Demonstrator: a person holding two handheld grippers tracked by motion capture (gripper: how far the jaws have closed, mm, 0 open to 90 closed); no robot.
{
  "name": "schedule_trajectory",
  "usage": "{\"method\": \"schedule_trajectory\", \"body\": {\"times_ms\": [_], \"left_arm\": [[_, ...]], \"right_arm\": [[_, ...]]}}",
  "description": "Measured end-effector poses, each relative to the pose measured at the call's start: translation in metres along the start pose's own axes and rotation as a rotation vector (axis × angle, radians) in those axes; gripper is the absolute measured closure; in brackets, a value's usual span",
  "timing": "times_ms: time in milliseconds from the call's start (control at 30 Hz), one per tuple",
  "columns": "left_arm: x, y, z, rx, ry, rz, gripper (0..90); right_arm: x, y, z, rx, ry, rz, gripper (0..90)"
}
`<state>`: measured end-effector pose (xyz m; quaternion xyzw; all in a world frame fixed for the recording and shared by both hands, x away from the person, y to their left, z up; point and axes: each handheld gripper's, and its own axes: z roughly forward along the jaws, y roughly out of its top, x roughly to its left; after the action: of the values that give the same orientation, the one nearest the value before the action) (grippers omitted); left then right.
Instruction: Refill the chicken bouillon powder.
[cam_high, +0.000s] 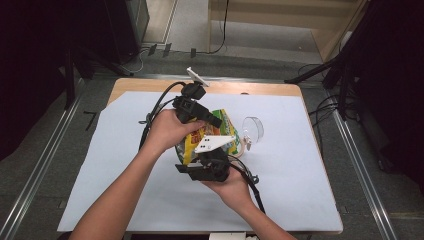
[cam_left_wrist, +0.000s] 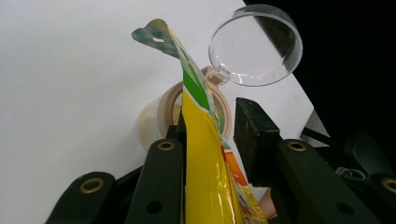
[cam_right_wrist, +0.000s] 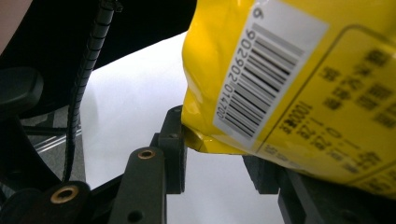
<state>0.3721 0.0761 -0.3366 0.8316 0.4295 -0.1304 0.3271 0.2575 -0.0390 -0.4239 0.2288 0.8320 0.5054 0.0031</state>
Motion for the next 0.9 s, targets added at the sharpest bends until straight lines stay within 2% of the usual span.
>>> {"method": "schedule_trajectory", "body": {"times_ms": [900], "left_arm": [[0.0000,-0.0003,0.0012,-0.003,0.008,0.006,72.1]], "right_arm": [[-0.0004,-0.0004,0.0008,0.004,-0.005,-0.002,64.6]]}}
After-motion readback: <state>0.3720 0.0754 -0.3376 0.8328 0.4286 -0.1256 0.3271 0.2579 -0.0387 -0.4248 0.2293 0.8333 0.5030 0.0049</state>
